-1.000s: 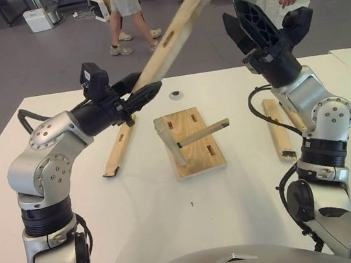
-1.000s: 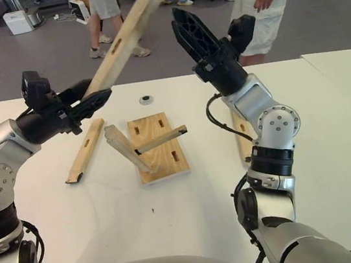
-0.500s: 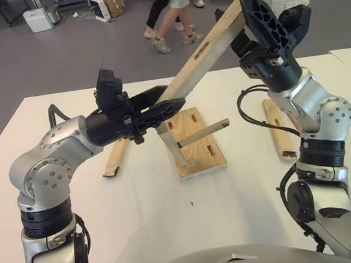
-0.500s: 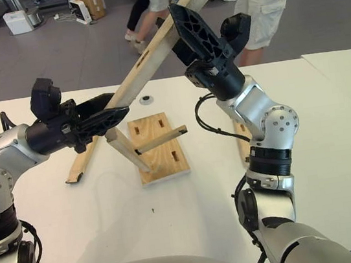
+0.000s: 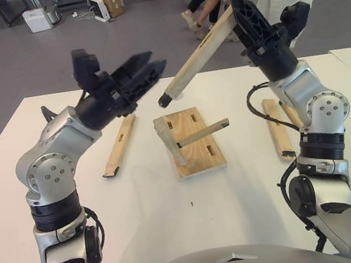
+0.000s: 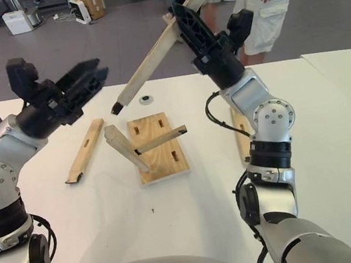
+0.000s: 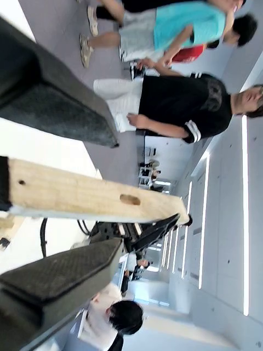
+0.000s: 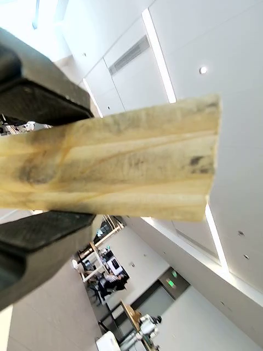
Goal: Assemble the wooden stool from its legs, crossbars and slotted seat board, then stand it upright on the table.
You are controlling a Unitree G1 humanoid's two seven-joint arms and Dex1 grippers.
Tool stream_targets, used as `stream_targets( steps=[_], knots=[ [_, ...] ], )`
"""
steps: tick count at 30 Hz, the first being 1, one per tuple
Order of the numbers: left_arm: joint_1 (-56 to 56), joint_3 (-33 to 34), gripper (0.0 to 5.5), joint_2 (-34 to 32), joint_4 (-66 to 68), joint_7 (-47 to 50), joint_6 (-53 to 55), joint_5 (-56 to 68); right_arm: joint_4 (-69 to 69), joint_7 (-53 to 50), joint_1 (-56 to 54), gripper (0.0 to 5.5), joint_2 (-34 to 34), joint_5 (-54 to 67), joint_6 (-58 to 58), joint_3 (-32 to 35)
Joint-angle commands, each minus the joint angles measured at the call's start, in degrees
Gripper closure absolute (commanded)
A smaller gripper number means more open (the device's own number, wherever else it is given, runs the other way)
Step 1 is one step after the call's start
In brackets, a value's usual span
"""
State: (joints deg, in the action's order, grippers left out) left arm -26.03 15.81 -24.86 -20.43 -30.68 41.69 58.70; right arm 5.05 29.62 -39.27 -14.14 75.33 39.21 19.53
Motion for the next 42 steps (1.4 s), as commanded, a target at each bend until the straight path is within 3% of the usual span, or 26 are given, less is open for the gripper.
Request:
stream_targets(
  steps=[1, 8, 16, 27, 36, 42],
  knots=[
    [2.8, 3.3, 2.29, -1.4, 2.8, 0.9, -4.0, -4.1, 6.3, 4.4, -4.3, 3.34, -5.8, -5.6, -3.6, 2.7],
    [11.2, -3.7, 2.29, 4.0, 1.3, 9.4, -15.2, -22.1, 17.3, 22.7, 0.2, 3.34, -15.7, -26.8, -16.4, -2.9],
    [28.8, -15.5, 2.29, 10.1, 10.0, 12.5, -15.9, -33.2, 21.9, 46.2, 10.1, 3.35, -14.5, -30.2, -20.3, -5.1],
    [29.4, -15.8, 2.29, 11.7, 14.8, 10.3, -19.2, -36.1, 26.0, 52.2, 11.4, 3.35, -9.9, -33.7, -21.8, -6.9],
    [29.8, -15.9, 2.29, 12.5, 15.2, 9.7, -19.1, -36.7, 34.3, 56.2, 8.1, 3.35, -10.2, -38.5, -25.3, -8.0],
    [30.3, -15.9, 2.29, 13.4, 15.7, 9.4, -19.6, -37.4, 38.4, 62.4, 1.2, 3.36, -12.8, -43.7, -27.6, -14.8]
  ],
)
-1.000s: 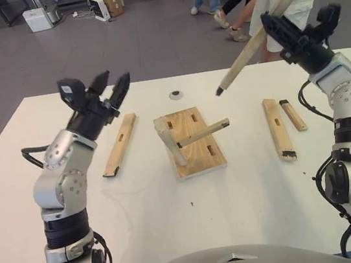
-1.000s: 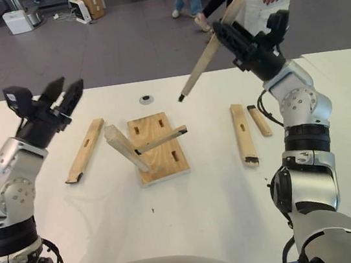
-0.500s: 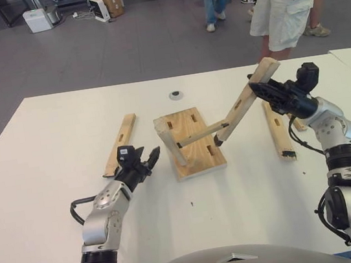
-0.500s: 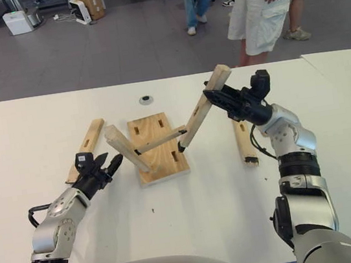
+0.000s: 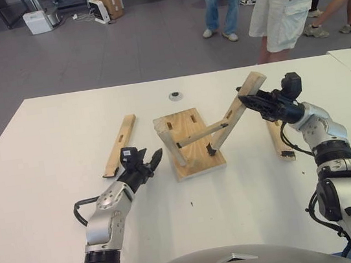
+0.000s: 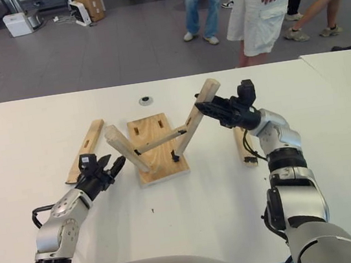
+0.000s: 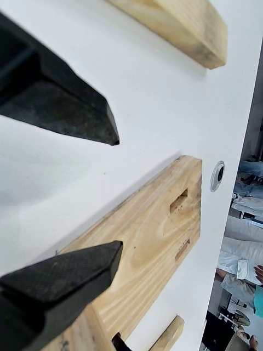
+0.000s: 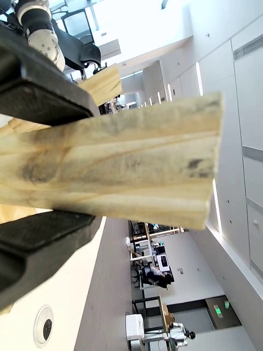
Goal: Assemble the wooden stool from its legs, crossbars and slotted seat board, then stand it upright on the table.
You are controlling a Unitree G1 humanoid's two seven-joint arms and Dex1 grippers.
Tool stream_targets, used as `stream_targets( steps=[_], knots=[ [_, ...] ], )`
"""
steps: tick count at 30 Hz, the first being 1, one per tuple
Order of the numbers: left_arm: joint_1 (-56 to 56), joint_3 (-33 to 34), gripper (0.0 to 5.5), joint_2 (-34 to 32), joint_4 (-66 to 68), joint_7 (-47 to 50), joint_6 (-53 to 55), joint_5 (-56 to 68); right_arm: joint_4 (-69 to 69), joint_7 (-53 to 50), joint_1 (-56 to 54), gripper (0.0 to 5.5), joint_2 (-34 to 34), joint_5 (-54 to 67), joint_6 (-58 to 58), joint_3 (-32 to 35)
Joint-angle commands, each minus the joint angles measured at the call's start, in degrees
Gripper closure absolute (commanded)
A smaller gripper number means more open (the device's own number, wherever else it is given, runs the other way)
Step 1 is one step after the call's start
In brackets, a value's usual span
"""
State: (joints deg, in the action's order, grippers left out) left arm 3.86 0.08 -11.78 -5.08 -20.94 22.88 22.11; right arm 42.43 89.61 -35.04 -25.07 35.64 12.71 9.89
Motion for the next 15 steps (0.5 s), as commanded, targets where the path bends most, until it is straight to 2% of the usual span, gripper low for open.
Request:
stream_targets(
  steps=[1, 6, 15],
  knots=[
    [0.5, -0.3, 2.29, 0.5, 0.4, -0.3, -0.8, -1.0, 0.7, 2.8, -3.6, 3.36, -2.4, -4.1, -1.1, -7.4],
    [1.0, -0.5, 2.29, 1.3, 0.8, -0.2, -1.4, -1.3, -0.5, 2.9, -1.7, 3.36, -6.0, -3.3, -3.0, -16.5],
    [1.9, -1.0, 2.29, 1.8, 0.9, -0.1, -1.7, -1.6, -3.7, 2.9, 2.0, 3.39, -8.6, -0.2, -8.5, -23.4]
  ],
)
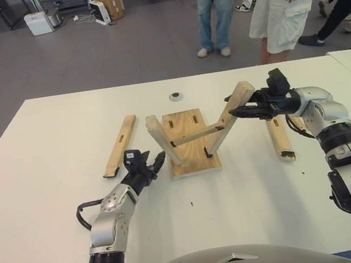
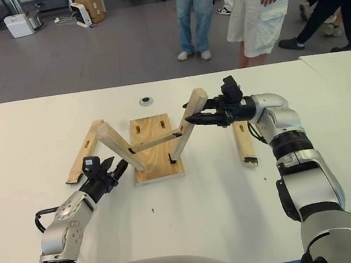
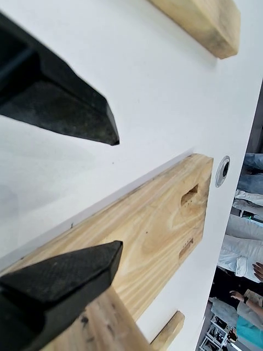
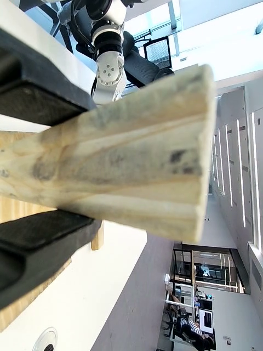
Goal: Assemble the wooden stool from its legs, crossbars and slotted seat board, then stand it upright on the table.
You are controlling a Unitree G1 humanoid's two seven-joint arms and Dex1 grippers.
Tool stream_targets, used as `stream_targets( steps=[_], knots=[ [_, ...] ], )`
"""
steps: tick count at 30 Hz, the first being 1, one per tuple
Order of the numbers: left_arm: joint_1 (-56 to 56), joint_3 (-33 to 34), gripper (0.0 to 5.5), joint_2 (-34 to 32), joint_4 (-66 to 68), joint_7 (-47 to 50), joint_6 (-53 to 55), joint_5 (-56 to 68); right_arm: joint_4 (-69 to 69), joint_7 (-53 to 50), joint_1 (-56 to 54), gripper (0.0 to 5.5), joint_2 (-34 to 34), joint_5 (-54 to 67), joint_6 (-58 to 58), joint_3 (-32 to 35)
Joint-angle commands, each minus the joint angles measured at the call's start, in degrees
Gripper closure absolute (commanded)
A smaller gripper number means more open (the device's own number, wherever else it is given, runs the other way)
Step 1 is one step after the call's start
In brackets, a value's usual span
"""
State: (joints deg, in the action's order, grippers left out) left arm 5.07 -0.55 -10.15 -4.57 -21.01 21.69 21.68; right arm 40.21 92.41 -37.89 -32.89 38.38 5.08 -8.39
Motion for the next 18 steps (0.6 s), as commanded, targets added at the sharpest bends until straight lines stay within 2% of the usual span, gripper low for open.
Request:
stream_targets(
  steps=[1, 5, 11, 18],
  knots=[
    [0.7, -0.5, 2.29, 0.4, 0.4, 0.0, -0.5, -1.2, -2.5, 0.1, 5.4, 3.39, -1.3, -2.8, -1.6, -6.1],
    [0.3, -1.8, 2.29, 1.1, -0.4, 0.2, 0.2, -1.4, -5.2, 0.1, 6.2, 3.41, -2.2, -1.7, -2.6, -8.0],
    [0.8, -4.2, 2.29, 1.9, -2.1, 0.6, 1.5, -2.3, -0.5, -0.1, 4.8, 3.41, 1.9, -5.8, -3.6, -7.3],
    [0.1, -4.7, 2.29, 2.3, -2.3, 0.9, 2.1, -2.5, -2.3, 0.1, 11.0, 3.41, 1.0, -8.2, -6.6, -12.9]
  ],
)
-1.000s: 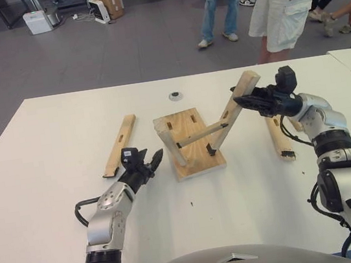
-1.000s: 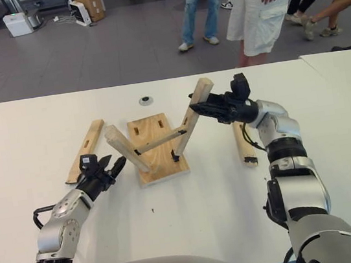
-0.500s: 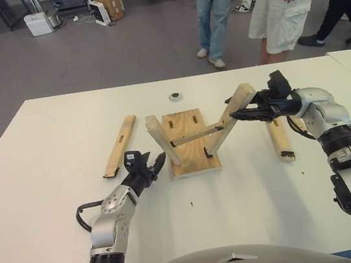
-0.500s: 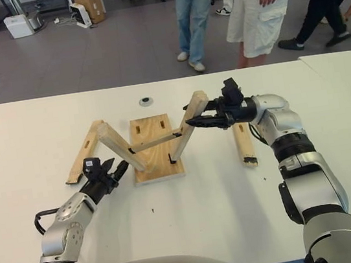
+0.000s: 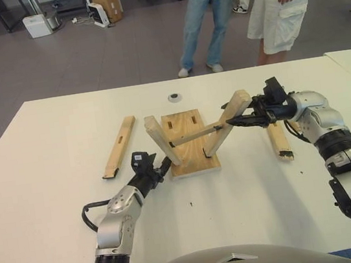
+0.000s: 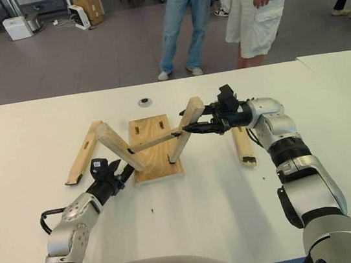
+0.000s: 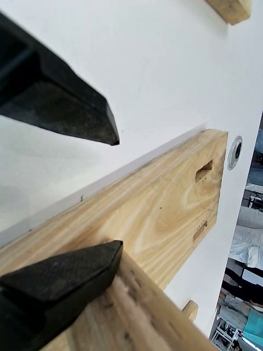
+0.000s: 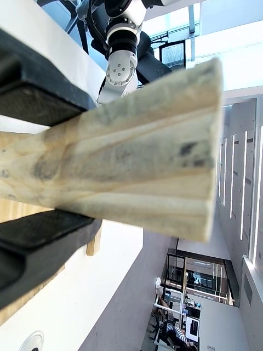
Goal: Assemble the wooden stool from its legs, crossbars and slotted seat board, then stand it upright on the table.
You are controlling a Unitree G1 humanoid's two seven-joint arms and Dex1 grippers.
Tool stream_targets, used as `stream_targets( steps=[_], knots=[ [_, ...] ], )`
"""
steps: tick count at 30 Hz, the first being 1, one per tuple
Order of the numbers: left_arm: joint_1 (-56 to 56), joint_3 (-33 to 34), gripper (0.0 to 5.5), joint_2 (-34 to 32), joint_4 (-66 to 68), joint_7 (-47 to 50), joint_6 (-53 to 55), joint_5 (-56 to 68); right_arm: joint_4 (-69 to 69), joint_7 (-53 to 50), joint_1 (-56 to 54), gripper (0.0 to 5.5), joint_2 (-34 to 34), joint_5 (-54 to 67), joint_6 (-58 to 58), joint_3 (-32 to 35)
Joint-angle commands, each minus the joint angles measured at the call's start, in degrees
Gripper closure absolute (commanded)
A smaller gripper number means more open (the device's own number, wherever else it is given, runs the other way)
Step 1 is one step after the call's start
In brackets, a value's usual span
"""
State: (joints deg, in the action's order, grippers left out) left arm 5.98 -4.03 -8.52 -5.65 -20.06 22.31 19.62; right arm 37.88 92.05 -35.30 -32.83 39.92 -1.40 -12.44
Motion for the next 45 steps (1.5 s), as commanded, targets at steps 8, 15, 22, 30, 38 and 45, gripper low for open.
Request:
stream_targets(
  steps=[8, 15, 22, 30, 38, 45],
  knots=[
    [-0.4, -1.7, 2.29, 1.3, -1.6, 0.6, 1.5, -0.5, -0.4, -0.7, 12.6, 3.41, 1.4, -8.8, -2.0, -4.6],
    [0.2, -2.4, 2.29, 1.4, -2.0, 0.6, 1.8, -0.7, 1.8, -4.3, 10.9, 3.41, 3.6, -9.9, 0.2, -3.3],
    [0.5, -2.9, 2.29, 1.8, -1.7, 0.8, 1.5, -1.0, 3.1, -8.0, 10.6, 2.47, 4.4, -12.6, 1.6, -2.4],
    [1.3, -3.5, 2.29, 2.5, -1.7, 1.3, 0.9, -1.3, 6.6, -11.2, 10.1, 1.87, 4.3, -16.0, -2.7, 6.3],
    [1.9, -4.4, 2.29, 2.4, -4.1, 1.5, 1.5, -2.6, 9.1, -5.9, 8.4, 1.87, -0.6, -22.0, -9.2, 8.0],
    [-0.8, -4.4, 2.29, -1.7, -2.9, 2.7, 1.1, -8.5, 5.1, -13.7, 10.2, 1.87, -0.7, -30.2, -15.6, 6.4]
  ],
)
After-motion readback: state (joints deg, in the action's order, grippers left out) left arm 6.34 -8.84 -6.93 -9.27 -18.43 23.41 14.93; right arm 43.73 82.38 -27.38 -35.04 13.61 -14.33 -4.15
